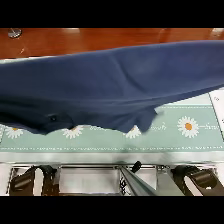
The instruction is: Fold the shirts.
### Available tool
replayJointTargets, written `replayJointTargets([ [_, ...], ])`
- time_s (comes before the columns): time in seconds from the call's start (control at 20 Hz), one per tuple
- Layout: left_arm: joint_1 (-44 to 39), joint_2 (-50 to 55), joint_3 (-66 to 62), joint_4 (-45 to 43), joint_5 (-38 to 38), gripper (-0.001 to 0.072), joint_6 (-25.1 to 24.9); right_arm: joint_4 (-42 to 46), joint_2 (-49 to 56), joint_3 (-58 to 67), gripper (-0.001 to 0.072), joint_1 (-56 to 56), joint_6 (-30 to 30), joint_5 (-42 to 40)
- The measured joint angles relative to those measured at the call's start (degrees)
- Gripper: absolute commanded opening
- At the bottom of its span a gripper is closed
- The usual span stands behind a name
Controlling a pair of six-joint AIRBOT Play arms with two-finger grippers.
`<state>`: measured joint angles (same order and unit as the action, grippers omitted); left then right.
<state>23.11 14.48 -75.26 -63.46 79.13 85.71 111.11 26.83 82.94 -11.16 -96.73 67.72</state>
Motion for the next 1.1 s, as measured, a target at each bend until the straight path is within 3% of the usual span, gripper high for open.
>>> replayJointTargets([
  [0.35,0.7,0.3,2.3,-6.9,7.6,0.0019,-2.0,0.0,6.0,0.6,0.0036,0.1,7.7,20.3],
  [0.5,0.3,1.5,7.3,-8.8,7.7,0.0019,-2.7,-2.5,10.6,-2.0,0.0036,0.1,9.6,21.8],
  [0.75,0.1,6.8,20.3,-5.2,-2.6,0.0018,-3.7,-7.6,22.9,-5.0,0.0036,0.1,10.6,12.8],
  [1.1,-3.1,25.2,27.1,1.4,-20.5,0.0019,-4.9,-9.7,42.2,-5.7,0.0036,0.1,8.7,-10.5],
])
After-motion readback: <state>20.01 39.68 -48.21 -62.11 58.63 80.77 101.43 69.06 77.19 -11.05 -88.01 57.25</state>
